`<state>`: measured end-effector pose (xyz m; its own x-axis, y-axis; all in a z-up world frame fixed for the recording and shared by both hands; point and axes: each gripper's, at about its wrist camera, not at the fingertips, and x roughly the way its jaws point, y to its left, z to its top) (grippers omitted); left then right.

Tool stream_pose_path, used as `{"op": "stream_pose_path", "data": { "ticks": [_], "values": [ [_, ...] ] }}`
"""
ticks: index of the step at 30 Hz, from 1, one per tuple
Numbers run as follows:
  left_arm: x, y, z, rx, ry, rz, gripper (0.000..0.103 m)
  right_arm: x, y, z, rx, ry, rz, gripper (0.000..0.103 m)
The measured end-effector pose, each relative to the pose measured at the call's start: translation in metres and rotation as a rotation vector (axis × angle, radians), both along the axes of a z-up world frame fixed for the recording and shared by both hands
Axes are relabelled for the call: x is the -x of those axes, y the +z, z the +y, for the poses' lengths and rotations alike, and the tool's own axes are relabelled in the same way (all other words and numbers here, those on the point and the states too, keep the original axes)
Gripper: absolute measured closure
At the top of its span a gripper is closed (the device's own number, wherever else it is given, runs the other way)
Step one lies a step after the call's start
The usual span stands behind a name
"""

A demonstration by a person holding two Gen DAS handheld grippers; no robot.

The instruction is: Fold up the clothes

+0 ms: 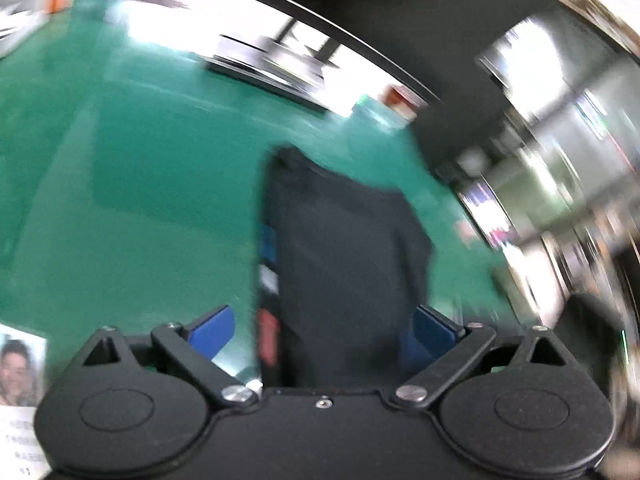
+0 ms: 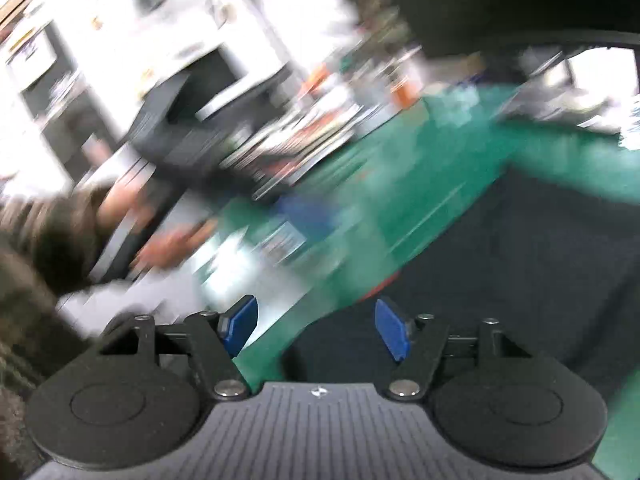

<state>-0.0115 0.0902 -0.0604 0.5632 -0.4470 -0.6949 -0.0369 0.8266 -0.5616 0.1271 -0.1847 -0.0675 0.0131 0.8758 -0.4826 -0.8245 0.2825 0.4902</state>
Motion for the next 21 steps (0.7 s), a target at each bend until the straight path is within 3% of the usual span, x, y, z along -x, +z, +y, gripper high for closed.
{"op": "stream_pose_path", "data": {
  "ticks": [1, 3, 4, 6, 7, 9, 11, 14, 17, 18, 19, 21],
  "values": [
    [0.001, -0.003, -0.011, 0.021, -0.079, 0.007, 0.007, -0.012, -0.001, -0.001, 0.022, -0.054, -0.002, 0.103],
    [0.000, -0.008, -0.021, 0.021, -0.130, 0.025, 0.007, -0.039, -0.003, 0.007, 0.094, -0.140, -0.081, 0.103],
    [-0.001, -0.014, -0.025, 0.007, -0.140, 0.038, 0.007, -0.053, -0.001, 0.024, 0.151, -0.144, -0.199, 0.100],
    [-0.002, -0.020, -0.021, 0.019, -0.121, 0.055, 0.007, -0.063, 0.003, 0.050, 0.169, -0.088, -0.309, 0.096],
    [-0.002, -0.022, -0.019, 0.030, -0.111, 0.059, 0.007, -0.066, 0.003, 0.060, 0.174, -0.058, -0.338, 0.092],
    [-0.001, -0.030, -0.011, 0.085, -0.090, 0.069, 0.007, -0.073, 0.003, 0.079, 0.187, -0.004, -0.381, 0.064],
    [-0.001, -0.038, -0.007, 0.106, -0.085, 0.084, 0.007, -0.083, -0.001, 0.112, 0.205, 0.088, -0.439, 0.055],
    [-0.003, -0.050, -0.005, 0.129, -0.077, 0.114, 0.007, -0.089, -0.008, 0.137, 0.237, 0.129, -0.484, 0.055],
    [-0.006, -0.056, -0.002, 0.162, -0.058, 0.123, 0.005, -0.099, -0.017, 0.160, 0.281, 0.173, -0.465, 0.061],
    [-0.006, -0.057, -0.001, 0.171, -0.056, 0.124, 0.004, -0.104, -0.022, 0.165, 0.301, 0.191, -0.432, 0.079],
    [-0.007, -0.058, 0.001, 0.186, -0.053, 0.126, 0.003, -0.109, -0.027, 0.170, 0.320, 0.208, -0.401, 0.089],
    [-0.009, -0.059, 0.001, 0.201, -0.051, 0.127, 0.001, -0.110, -0.027, 0.168, 0.299, 0.210, -0.378, 0.095]
  ]
}}
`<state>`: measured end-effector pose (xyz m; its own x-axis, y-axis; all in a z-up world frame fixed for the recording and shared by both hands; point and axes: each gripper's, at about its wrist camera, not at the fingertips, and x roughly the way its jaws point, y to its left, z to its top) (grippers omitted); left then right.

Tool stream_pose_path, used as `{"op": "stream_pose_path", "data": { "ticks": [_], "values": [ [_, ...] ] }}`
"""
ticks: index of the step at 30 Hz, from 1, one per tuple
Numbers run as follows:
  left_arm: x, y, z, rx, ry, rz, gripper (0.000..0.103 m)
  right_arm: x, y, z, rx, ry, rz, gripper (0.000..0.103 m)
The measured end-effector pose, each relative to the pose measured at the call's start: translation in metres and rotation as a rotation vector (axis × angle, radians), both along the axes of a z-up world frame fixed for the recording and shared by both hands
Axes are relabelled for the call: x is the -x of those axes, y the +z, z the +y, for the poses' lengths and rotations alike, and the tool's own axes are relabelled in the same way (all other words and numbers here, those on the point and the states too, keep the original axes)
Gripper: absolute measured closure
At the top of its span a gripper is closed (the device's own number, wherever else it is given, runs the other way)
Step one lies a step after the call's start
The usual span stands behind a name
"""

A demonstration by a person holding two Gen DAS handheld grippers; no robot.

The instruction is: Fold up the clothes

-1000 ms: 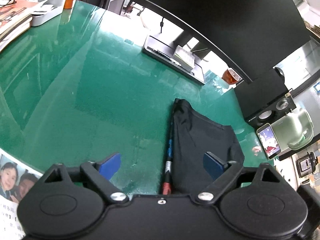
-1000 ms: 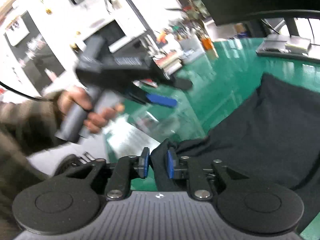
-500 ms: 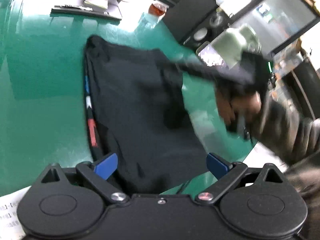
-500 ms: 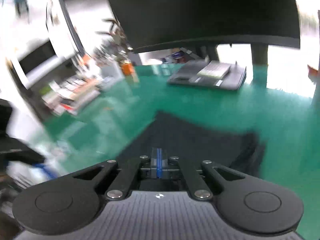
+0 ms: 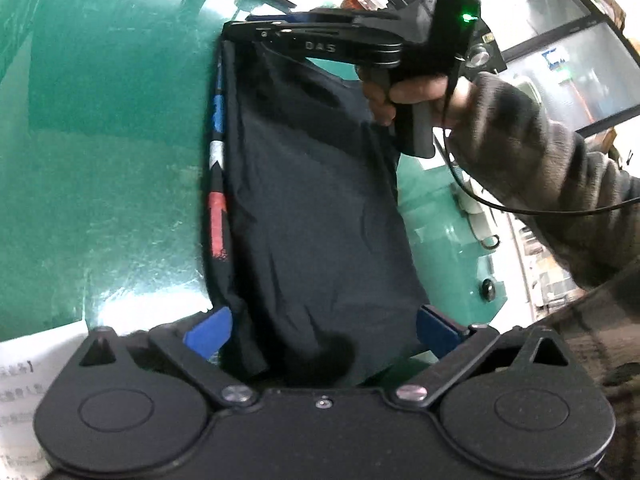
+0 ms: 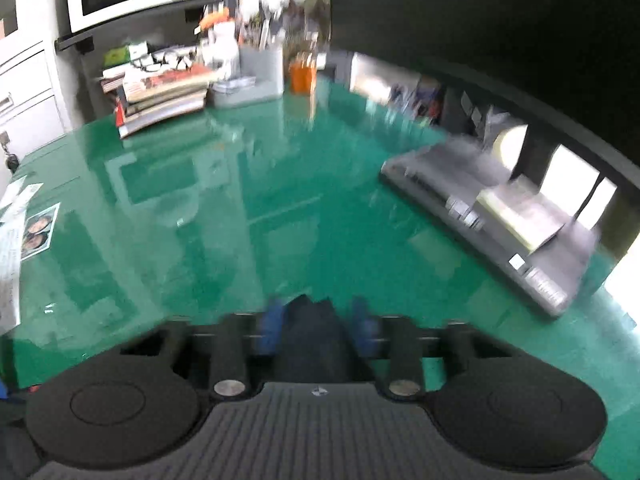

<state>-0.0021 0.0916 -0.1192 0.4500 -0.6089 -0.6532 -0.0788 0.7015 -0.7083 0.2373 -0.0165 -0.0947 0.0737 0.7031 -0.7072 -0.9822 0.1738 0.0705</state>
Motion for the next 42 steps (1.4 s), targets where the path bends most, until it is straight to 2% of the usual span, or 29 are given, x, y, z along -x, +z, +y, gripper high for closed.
{"op": "stream_pose_path", "data": {
  "ticks": [5, 7, 9, 11, 13, 15, 17, 19, 23, 25, 28, 30, 31, 32, 33, 34, 35, 36, 37, 40, 42],
  "values": [
    [0.000, -0.002, 0.001, 0.046, 0.006, 0.006, 0.001, -0.008, 0.003, -0.009, -0.052, -0.049, 0.070, 0.099],
    [0.000, -0.003, 0.000, 0.050, -0.001, 0.006, 0.001, -0.025, 0.002, -0.017, -0.121, -0.165, 0.144, 0.099],
    [-0.001, -0.003, -0.001, 0.053, -0.008, 0.004, 0.001, -0.031, -0.003, -0.018, -0.140, -0.212, 0.168, 0.098],
    [-0.003, -0.002, -0.001, 0.060, -0.004, 0.010, 0.001, -0.030, -0.013, -0.018, -0.127, -0.243, 0.130, 0.092],
    [-0.002, 0.000, 0.004, 0.069, 0.014, 0.025, 0.001, -0.031, -0.015, -0.022, -0.154, -0.240, 0.168, 0.075],
    [0.000, 0.006, 0.011, 0.061, 0.044, 0.028, 0.001, -0.033, -0.010, -0.028, -0.184, -0.256, 0.192, 0.048],
    [0.000, 0.013, 0.015, 0.064, 0.058, 0.010, 0.001, -0.032, 0.006, -0.043, -0.256, -0.298, 0.183, 0.036],
    [-0.002, 0.019, 0.017, 0.062, 0.061, -0.013, 0.001, -0.028, 0.029, -0.072, -0.315, -0.371, 0.146, 0.032],
    [-0.012, 0.016, 0.007, 0.029, 0.019, -0.003, 0.001, -0.013, 0.041, -0.127, -0.317, -0.496, 0.131, 0.030],
    [-0.019, 0.012, -0.009, -0.045, -0.004, 0.026, 0.001, -0.002, 0.039, -0.149, -0.294, -0.552, 0.100, 0.029],
    [-0.018, 0.016, -0.013, -0.082, 0.021, 0.017, 0.001, 0.016, 0.034, -0.185, -0.263, -0.672, 0.061, 0.027],
    [-0.018, 0.018, -0.015, -0.097, 0.027, 0.015, 0.018, 0.021, 0.027, -0.198, -0.243, -0.740, 0.065, 0.029],
    [-0.018, 0.018, -0.016, -0.111, 0.026, 0.023, 0.044, 0.022, 0.022, -0.203, -0.219, -0.778, 0.077, 0.032],
    [-0.018, 0.018, -0.017, -0.126, 0.024, 0.032, 0.055, 0.024, 0.016, -0.208, -0.195, -0.814, 0.089, 0.042],
    [-0.018, 0.018, -0.018, -0.140, 0.023, 0.040, 0.058, 0.026, 0.008, -0.208, -0.178, -0.822, 0.105, 0.050],
    [-0.017, 0.018, -0.019, -0.154, 0.022, 0.048, 0.064, 0.027, 0.004, -0.205, -0.172, -0.825, 0.104, 0.053],
    [-0.016, 0.018, -0.019, -0.160, 0.026, 0.055, 0.074, 0.028, 0.000, -0.202, -0.166, -0.828, 0.103, 0.063],
    [-0.015, 0.019, -0.020, -0.171, 0.029, 0.062, 0.081, 0.029, -0.004, -0.198, -0.159, -0.830, 0.102, 0.082],
    [-0.012, 0.019, -0.019, -0.176, 0.031, 0.068, 0.088, 0.027, -0.007, -0.192, -0.137, -0.825, 0.096, 0.090],
    [-0.006, 0.020, -0.021, -0.202, 0.036, 0.078, 0.098, 0.025, -0.012, -0.189, -0.105, -0.872, 0.062, 0.096],
    [0.004, 0.023, -0.021, -0.213, 0.061, 0.080, 0.098, 0.023, -0.013, -0.192, -0.103, -0.896, 0.063, 0.099]
  ]
}}
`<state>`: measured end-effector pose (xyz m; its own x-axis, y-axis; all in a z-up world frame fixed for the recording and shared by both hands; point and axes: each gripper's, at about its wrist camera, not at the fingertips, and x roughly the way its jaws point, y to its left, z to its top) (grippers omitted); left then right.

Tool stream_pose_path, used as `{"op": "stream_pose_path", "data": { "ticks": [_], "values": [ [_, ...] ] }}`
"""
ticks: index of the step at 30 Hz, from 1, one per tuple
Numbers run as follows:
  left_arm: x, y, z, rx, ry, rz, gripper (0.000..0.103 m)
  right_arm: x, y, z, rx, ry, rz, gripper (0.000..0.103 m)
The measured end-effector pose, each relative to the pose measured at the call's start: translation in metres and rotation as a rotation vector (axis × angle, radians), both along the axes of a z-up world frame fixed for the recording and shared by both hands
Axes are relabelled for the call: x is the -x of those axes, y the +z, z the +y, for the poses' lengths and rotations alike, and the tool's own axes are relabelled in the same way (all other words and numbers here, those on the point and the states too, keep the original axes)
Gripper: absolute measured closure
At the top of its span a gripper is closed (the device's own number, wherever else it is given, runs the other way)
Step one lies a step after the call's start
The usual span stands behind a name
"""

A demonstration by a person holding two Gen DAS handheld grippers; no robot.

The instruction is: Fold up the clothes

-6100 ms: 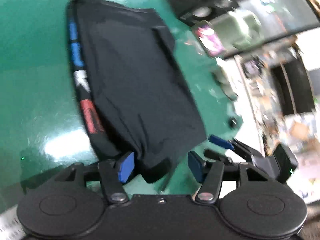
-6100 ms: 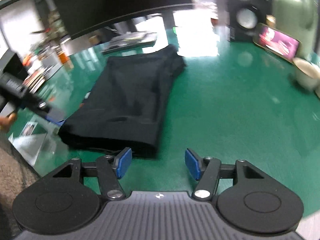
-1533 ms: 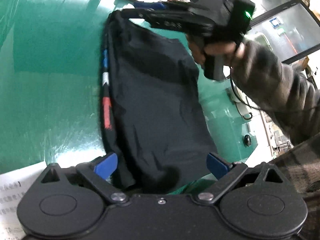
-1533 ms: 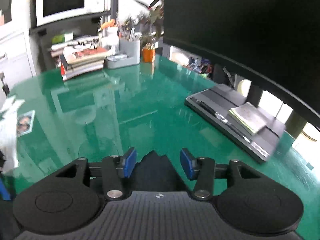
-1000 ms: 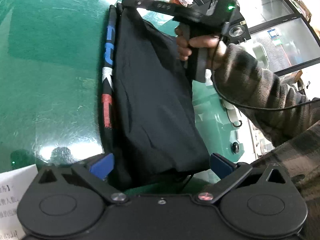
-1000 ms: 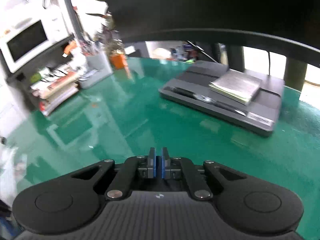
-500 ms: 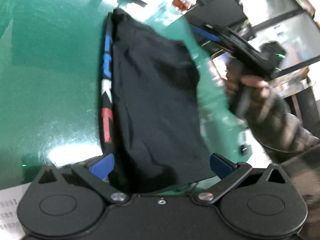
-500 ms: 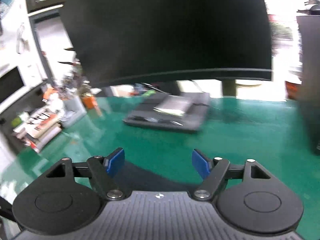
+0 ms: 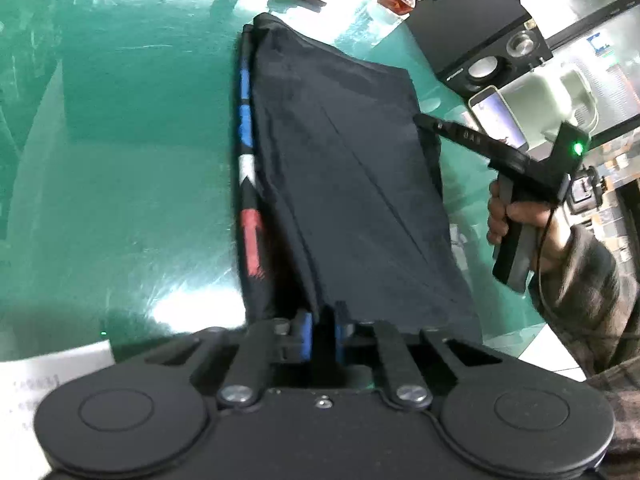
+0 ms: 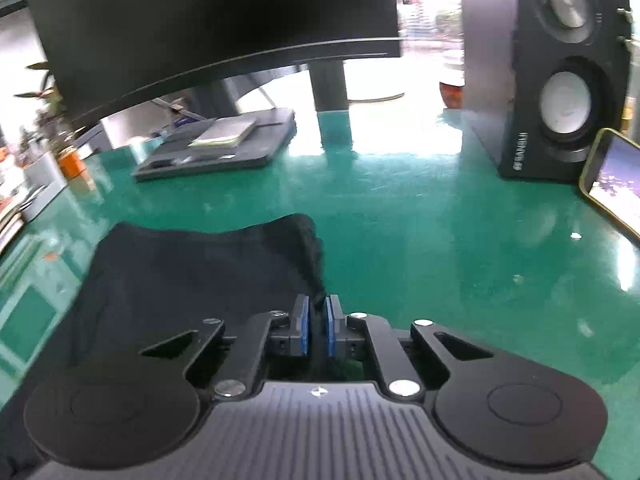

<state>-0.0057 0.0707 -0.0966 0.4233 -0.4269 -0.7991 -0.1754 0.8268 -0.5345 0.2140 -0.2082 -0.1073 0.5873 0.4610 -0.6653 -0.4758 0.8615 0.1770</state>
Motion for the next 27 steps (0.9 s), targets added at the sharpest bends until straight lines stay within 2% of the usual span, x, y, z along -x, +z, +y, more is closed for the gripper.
{"op": "stream_pose_path", "data": {
  "ticks": [4, 6, 7, 8, 9, 10, 11, 12, 13, 15, 18, 19, 21, 22, 23, 24, 27],
  "values": [
    [0.013, 0.002, 0.001, -0.011, 0.032, 0.006, 0.098, -0.004, -0.004, -0.003, 0.040, -0.014, -0.035, 0.103],
    [0.020, 0.000, 0.002, -0.005, 0.044, 0.018, 0.096, -0.006, -0.002, -0.007, 0.029, -0.015, -0.016, 0.097],
    [0.023, -0.001, 0.004, 0.007, 0.054, 0.017, 0.087, -0.003, 0.001, -0.010, 0.014, -0.015, -0.013, 0.094],
    [0.024, 0.001, 0.008, 0.006, 0.079, 0.011, 0.067, 0.000, 0.004, -0.012, 0.000, -0.007, -0.014, 0.090],
    [0.026, 0.006, 0.014, -0.013, 0.120, 0.000, 0.055, 0.005, 0.008, -0.014, -0.014, 0.011, -0.015, 0.088],
    [0.028, 0.010, 0.019, -0.033, 0.162, -0.012, 0.031, 0.020, 0.018, -0.018, -0.043, 0.114, -0.017, 0.088],
    [0.029, 0.017, 0.025, -0.058, 0.205, -0.033, 0.023, 0.032, 0.025, -0.018, -0.049, 0.191, -0.004, 0.088],
    [0.030, 0.021, 0.028, -0.066, 0.220, -0.046, 0.023, 0.044, 0.031, -0.019, -0.055, 0.266, 0.009, 0.088],
    [0.031, 0.025, 0.030, -0.070, 0.227, -0.058, 0.023, 0.049, 0.032, -0.019, -0.060, 0.292, 0.018, 0.088],
    [0.024, 0.038, 0.024, -0.062, 0.182, -0.107, 0.025, 0.087, 0.041, -0.025, -0.089, 0.501, 0.094, 0.089],
    [0.012, 0.038, -0.002, -0.038, 0.079, -0.141, 0.029, 0.121, 0.040, -0.024, -0.097, 0.634, 0.170, 0.089],
    [0.001, 0.029, -0.024, -0.033, 0.008, -0.125, 0.032, 0.124, 0.040, -0.024, -0.095, 0.640, 0.172, 0.089],
    [-0.001, 0.015, -0.037, -0.043, -0.032, -0.090, 0.033, 0.141, 0.028, -0.020, -0.061, 0.671, 0.197, 0.090],
    [0.004, 0.008, -0.038, -0.040, -0.029, -0.085, 0.037, 0.144, 0.022, -0.021, -0.035, 0.658, 0.193, 0.090],
    [0.008, 0.001, -0.038, -0.037, -0.026, -0.081, 0.037, 0.144, 0.018, -0.022, -0.016, 0.639, 0.188, 0.097],
    [0.013, -0.002, -0.036, -0.029, -0.024, -0.080, 0.038, 0.143, 0.014, -0.025, -0.006, 0.616, 0.181, 0.098],
    [0.025, -0.004, -0.029, -0.016, -0.013, -0.074, 0.040, 0.136, 0.011, -0.041, -0.063, 0.536, 0.198, 0.099]
  ]
}}
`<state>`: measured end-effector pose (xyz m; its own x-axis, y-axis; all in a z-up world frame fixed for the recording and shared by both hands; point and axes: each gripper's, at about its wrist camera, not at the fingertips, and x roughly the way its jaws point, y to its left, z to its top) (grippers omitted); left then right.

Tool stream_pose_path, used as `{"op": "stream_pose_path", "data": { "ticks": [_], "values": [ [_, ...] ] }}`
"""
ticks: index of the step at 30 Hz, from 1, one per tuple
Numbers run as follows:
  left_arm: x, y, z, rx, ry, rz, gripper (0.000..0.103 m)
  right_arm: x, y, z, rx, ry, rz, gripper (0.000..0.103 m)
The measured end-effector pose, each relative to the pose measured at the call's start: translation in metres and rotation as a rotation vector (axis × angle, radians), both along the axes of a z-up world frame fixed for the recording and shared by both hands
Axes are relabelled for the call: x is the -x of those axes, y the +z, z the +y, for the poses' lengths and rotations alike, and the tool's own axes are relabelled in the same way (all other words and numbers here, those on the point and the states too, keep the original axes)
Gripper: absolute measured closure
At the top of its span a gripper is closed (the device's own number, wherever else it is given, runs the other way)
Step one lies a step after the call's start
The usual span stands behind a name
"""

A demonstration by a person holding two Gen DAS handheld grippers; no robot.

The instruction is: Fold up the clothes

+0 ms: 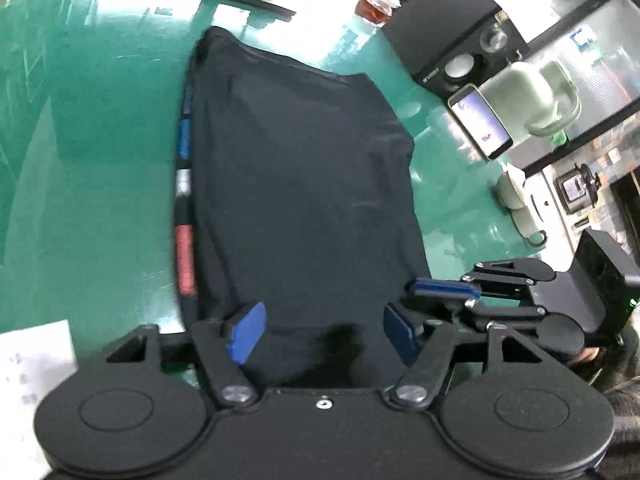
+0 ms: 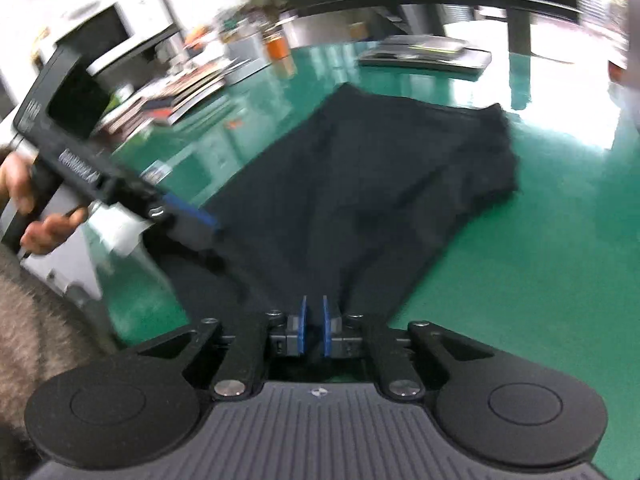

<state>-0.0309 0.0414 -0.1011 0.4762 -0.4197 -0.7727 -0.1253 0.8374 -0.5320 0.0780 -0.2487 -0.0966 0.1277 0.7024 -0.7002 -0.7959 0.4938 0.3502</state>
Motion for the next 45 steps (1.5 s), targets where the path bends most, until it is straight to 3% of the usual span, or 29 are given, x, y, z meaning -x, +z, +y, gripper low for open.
{"op": "stream_pose_path", "data": {
  "ticks": [1, 3, 5, 7, 9, 10, 11, 13, 14, 17, 19, 21, 26, 33, 35, 37, 38, 39, 40, 42, 45],
  "values": [
    [0.002, 0.001, -0.001, -0.013, -0.004, 0.003, 0.040, 0.002, 0.001, 0.000, 0.007, 0.008, -0.022, 0.098],
    [-0.001, 0.006, -0.002, -0.036, 0.001, 0.006, 0.034, 0.007, 0.008, 0.000, 0.002, 0.011, -0.042, 0.084],
    [-0.008, 0.020, -0.004, -0.056, 0.013, -0.050, 0.025, 0.009, 0.012, -0.005, -0.039, 0.017, -0.028, 0.082],
    [-0.027, 0.033, -0.007, -0.091, 0.007, -0.112, 0.025, 0.011, 0.018, -0.010, -0.130, 0.016, 0.033, 0.082],
    [-0.052, 0.043, -0.014, -0.143, -0.029, -0.167, 0.029, 0.012, 0.018, -0.008, -0.156, 0.003, 0.053, 0.082],
    [-0.064, 0.045, -0.019, -0.162, -0.063, -0.189, 0.036, 0.012, 0.019, -0.005, -0.156, -0.003, 0.054, 0.082],
    [-0.077, 0.047, -0.023, -0.181, -0.097, -0.211, 0.050, 0.013, 0.018, -0.003, -0.156, -0.021, 0.059, 0.082],
    [-0.100, 0.046, -0.029, -0.217, -0.158, -0.244, 0.064, 0.017, 0.017, 0.000, -0.149, -0.076, 0.052, 0.082],
    [-0.118, 0.045, -0.042, -0.279, -0.220, -0.270, 0.069, 0.020, 0.016, 0.000, -0.142, -0.114, 0.040, 0.080],
    [-0.162, 0.037, -0.082, -0.479, -0.485, -0.363, 0.083, 0.036, 0.019, 0.003, -0.053, -0.226, -0.066, 0.078],
    [-0.172, 0.031, -0.095, -0.524, -0.589, -0.382, 0.089, 0.041, 0.018, 0.002, -0.022, -0.271, -0.103, 0.079],
    [-0.187, 0.021, -0.112, -0.560, -0.755, -0.419, 0.090, 0.046, 0.019, 0.005, 0.002, -0.365, -0.132, 0.089],
    [-0.218, -0.005, -0.115, -0.550, -0.901, -0.431, 0.091, 0.055, 0.017, 0.027, 0.059, -0.448, -0.182, 0.091],
    [-0.239, -0.016, -0.110, -0.456, -0.904, -0.457, 0.088, 0.077, 0.001, 0.054, 0.215, -0.554, -0.180, 0.091],
    [-0.242, -0.017, -0.109, -0.453, -0.910, -0.468, 0.080, 0.080, 0.003, 0.057, 0.232, -0.570, -0.176, 0.088],
    [-0.248, -0.010, -0.101, -0.481, -0.884, -0.480, 0.079, 0.082, 0.008, 0.060, 0.245, -0.577, -0.177, 0.088],
    [-0.251, -0.005, -0.095, -0.481, -0.859, -0.482, 0.073, 0.083, 0.019, 0.058, 0.211, -0.593, -0.181, 0.088],
    [-0.255, 0.005, -0.074, -0.408, -0.808, -0.469, 0.068, 0.083, 0.020, 0.057, 0.197, -0.593, -0.178, 0.088],
    [-0.255, 0.009, -0.066, -0.378, -0.794, -0.460, 0.060, 0.081, 0.030, 0.051, 0.098, -0.583, -0.140, 0.088],
    [-0.249, 0.022, -0.024, -0.286, -0.778, -0.438, 0.060, 0.072, 0.034, 0.050, -0.023, -0.497, -0.062, 0.086],
    [-0.228, 0.023, 0.014, -0.303, -0.796, -0.377, 0.060, 0.053, 0.026, 0.073, -0.119, -0.301, 0.026, 0.086]
  ]
}}
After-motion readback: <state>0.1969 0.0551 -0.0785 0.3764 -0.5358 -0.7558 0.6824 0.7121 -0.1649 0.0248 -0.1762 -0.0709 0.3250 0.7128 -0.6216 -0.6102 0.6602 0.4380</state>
